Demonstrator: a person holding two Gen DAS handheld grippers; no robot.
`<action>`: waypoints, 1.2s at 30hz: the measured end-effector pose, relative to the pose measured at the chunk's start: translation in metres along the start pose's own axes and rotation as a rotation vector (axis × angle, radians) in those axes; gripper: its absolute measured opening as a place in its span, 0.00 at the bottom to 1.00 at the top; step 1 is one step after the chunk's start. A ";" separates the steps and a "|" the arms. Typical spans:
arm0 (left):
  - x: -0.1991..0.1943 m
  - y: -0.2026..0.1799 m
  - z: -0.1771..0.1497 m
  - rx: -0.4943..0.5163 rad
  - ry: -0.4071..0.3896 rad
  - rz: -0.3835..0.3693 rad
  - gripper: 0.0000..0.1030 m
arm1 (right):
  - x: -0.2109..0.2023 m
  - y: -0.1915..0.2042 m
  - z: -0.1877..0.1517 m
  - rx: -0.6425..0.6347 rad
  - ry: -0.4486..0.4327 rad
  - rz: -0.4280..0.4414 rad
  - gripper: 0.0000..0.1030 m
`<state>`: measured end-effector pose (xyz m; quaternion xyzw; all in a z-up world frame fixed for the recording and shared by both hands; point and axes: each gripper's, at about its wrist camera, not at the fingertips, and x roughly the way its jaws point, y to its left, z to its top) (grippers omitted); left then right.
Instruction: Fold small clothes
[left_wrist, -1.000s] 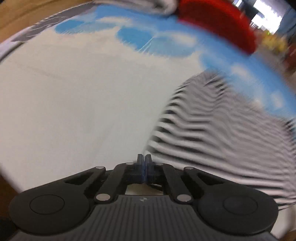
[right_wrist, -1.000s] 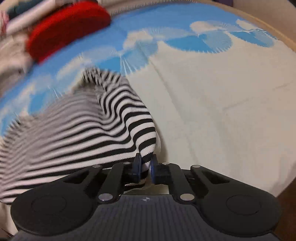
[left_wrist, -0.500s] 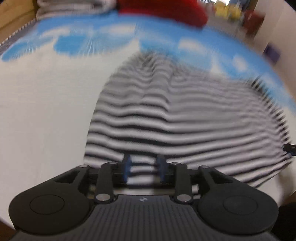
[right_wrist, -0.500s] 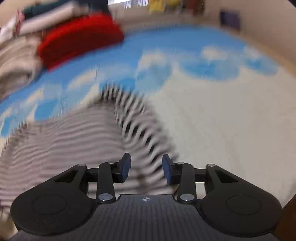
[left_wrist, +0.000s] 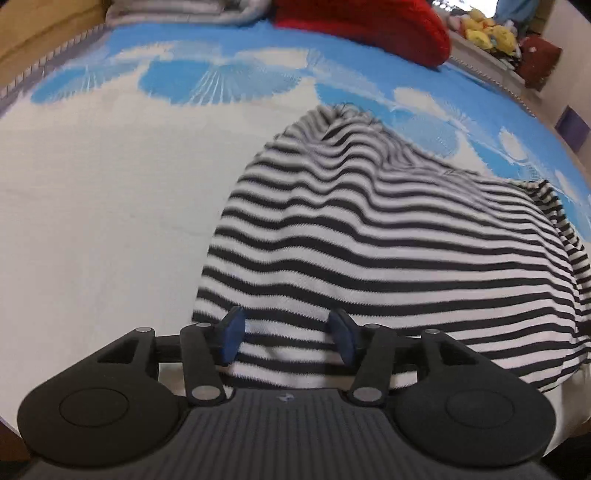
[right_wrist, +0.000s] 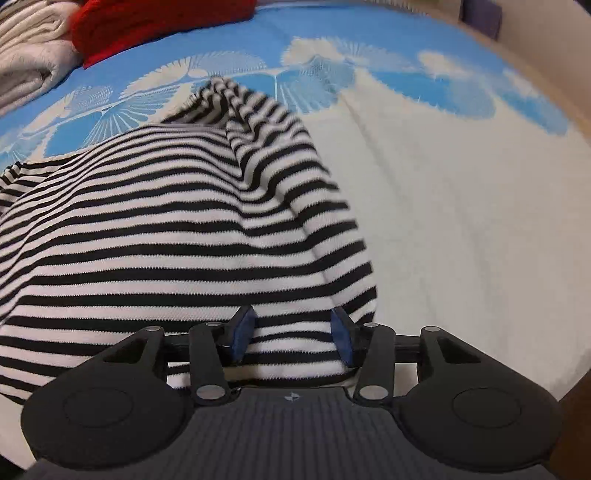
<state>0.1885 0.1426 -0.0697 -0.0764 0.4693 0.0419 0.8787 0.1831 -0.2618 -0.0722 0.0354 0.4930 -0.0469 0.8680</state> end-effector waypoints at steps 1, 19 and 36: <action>-0.006 -0.002 0.000 0.016 -0.031 0.000 0.55 | -0.008 0.004 0.002 -0.006 -0.029 0.008 0.46; -0.075 -0.022 -0.004 0.112 -0.257 -0.011 0.55 | -0.104 0.022 -0.003 0.048 -0.276 0.205 0.52; -0.042 0.043 -0.024 -0.359 0.034 -0.228 0.12 | -0.115 -0.021 -0.015 0.059 -0.350 0.188 0.52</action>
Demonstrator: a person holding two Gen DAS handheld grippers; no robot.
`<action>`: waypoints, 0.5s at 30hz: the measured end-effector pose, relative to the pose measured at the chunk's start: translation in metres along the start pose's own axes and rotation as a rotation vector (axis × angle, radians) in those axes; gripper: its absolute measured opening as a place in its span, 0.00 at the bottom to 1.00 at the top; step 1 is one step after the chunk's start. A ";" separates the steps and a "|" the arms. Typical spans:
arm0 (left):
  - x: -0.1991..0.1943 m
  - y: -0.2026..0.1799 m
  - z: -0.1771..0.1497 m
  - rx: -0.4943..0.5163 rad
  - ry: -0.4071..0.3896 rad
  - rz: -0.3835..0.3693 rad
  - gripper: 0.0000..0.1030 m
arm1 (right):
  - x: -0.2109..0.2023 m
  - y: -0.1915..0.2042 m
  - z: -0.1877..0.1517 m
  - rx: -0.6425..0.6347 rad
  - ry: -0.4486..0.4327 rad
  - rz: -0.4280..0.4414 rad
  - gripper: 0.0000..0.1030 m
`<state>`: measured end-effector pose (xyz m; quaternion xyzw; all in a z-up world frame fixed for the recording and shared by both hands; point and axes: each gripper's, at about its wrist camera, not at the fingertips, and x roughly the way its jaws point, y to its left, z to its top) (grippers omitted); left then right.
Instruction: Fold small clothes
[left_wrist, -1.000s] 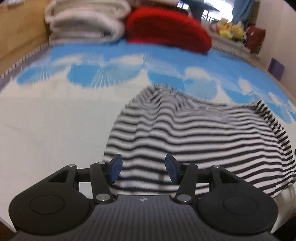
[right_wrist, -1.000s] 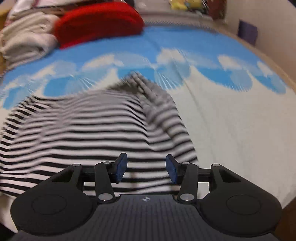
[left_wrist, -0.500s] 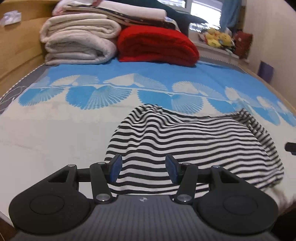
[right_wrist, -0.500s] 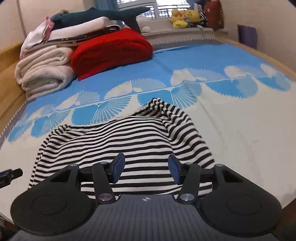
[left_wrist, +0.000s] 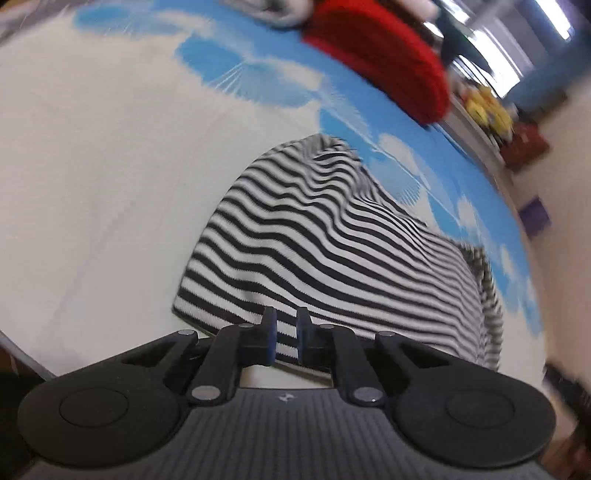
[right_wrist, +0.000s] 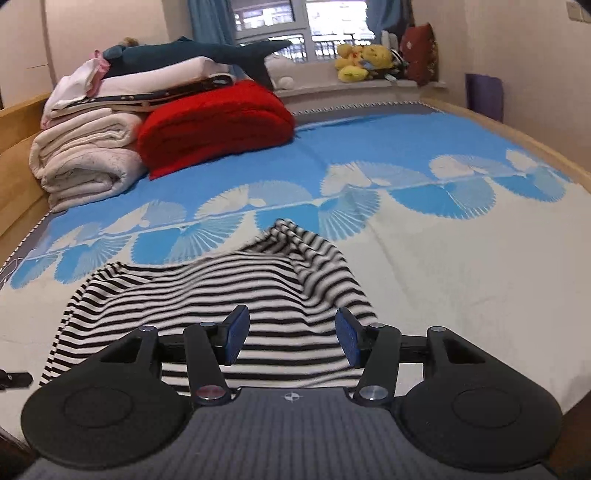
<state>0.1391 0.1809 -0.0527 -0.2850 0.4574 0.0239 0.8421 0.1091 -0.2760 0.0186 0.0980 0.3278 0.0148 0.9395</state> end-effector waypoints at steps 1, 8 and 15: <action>0.004 0.003 0.001 -0.017 0.006 0.005 0.12 | 0.000 -0.004 0.000 0.008 0.006 -0.003 0.52; 0.015 0.014 0.002 -0.072 0.036 0.045 0.13 | -0.002 -0.020 0.000 0.065 0.012 -0.004 0.52; 0.016 0.011 -0.002 -0.038 0.035 0.048 0.23 | 0.005 -0.015 0.003 0.083 0.030 0.010 0.52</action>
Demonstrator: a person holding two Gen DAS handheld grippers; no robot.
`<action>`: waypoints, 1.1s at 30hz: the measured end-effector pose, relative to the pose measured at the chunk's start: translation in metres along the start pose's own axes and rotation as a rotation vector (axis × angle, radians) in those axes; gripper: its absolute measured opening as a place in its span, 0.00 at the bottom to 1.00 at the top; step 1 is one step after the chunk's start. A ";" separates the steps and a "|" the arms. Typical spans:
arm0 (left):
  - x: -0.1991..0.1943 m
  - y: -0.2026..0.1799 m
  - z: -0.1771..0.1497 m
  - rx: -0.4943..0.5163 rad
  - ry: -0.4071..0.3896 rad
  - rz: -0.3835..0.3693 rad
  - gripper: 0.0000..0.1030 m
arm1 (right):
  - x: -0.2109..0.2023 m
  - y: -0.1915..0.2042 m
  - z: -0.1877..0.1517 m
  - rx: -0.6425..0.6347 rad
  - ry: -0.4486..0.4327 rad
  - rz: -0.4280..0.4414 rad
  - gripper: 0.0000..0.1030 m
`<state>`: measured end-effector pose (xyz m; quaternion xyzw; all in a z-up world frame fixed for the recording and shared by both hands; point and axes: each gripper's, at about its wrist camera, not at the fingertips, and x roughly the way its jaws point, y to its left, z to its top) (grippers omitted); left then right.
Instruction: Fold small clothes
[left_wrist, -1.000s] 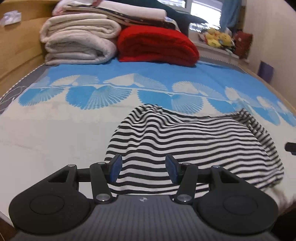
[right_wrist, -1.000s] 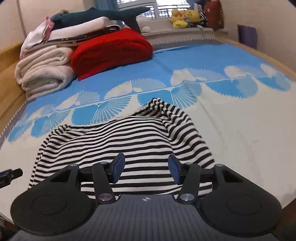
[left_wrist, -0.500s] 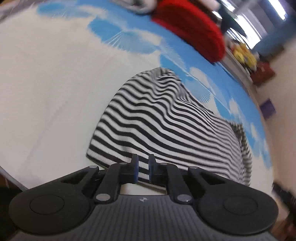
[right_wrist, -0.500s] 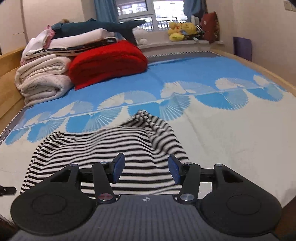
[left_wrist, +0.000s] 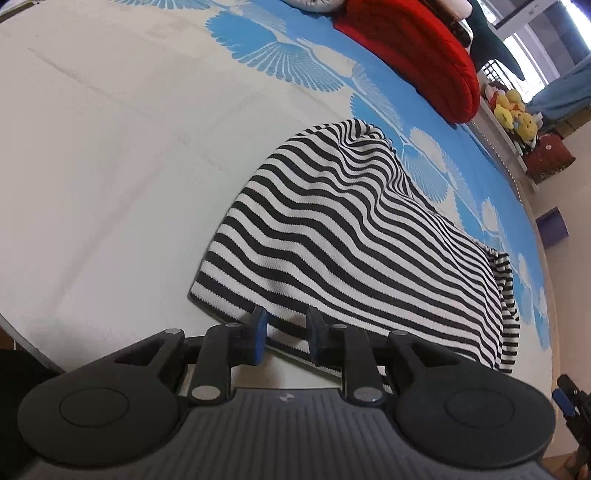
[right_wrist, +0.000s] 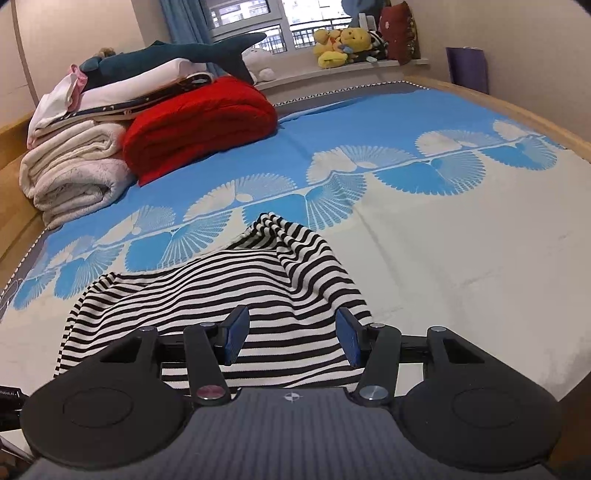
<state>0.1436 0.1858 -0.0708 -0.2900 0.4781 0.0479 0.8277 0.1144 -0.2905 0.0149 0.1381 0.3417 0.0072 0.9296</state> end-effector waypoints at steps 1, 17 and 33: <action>0.000 0.000 -0.001 0.003 0.002 -0.004 0.23 | 0.001 0.002 0.000 -0.006 0.002 0.002 0.52; 0.022 0.024 0.003 -0.169 0.085 -0.023 0.58 | 0.004 0.019 0.000 -0.085 -0.005 -0.009 0.52; 0.014 0.007 0.027 -0.083 -0.112 -0.079 0.14 | 0.007 0.011 -0.001 -0.053 -0.005 -0.076 0.52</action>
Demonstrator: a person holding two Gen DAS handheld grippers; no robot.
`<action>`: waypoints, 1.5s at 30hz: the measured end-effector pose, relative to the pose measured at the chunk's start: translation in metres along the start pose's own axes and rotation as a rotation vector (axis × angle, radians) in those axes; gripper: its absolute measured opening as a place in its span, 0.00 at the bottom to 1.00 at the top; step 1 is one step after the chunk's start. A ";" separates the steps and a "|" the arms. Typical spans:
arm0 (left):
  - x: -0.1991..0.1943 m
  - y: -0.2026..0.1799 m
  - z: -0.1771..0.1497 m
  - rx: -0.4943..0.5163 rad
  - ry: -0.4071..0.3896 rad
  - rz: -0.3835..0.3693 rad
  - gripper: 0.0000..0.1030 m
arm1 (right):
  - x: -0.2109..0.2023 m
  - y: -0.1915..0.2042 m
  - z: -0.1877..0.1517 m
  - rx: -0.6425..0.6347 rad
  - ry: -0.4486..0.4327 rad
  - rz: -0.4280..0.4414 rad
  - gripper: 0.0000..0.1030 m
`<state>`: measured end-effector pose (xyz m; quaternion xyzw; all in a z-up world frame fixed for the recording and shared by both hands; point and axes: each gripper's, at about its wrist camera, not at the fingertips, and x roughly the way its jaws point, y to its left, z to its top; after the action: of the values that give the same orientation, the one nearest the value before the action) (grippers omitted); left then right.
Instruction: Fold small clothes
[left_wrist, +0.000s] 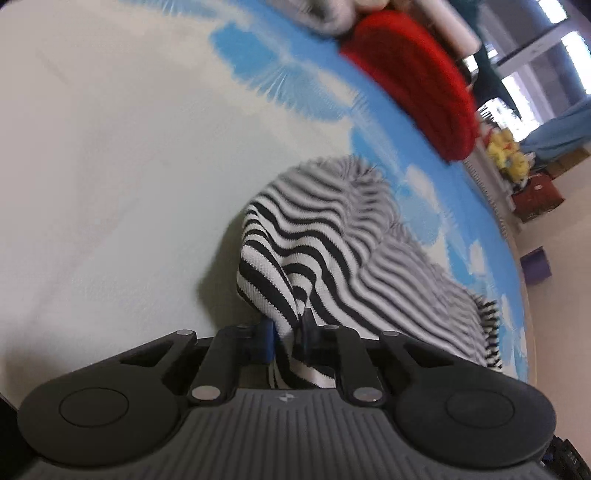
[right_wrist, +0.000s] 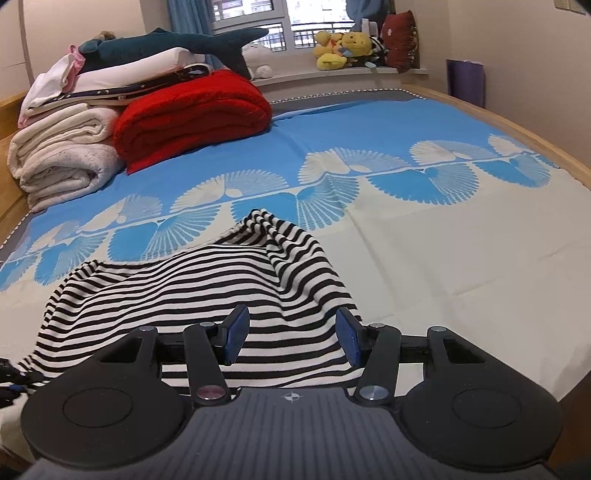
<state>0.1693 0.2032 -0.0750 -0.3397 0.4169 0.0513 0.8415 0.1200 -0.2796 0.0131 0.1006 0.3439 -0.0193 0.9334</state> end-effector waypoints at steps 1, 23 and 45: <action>-0.008 -0.001 0.001 0.001 -0.022 -0.006 0.13 | 0.000 0.000 0.001 0.008 -0.003 -0.006 0.52; -0.045 -0.270 -0.122 0.925 -0.120 -0.255 0.13 | -0.016 -0.061 0.028 0.195 -0.071 -0.091 0.52; 0.039 -0.148 -0.072 0.578 0.308 -0.158 0.73 | 0.119 -0.046 0.073 0.263 0.320 0.248 0.53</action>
<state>0.2013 0.0378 -0.0559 -0.1218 0.5091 -0.1863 0.8314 0.2523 -0.3356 -0.0175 0.2644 0.4672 0.0671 0.8410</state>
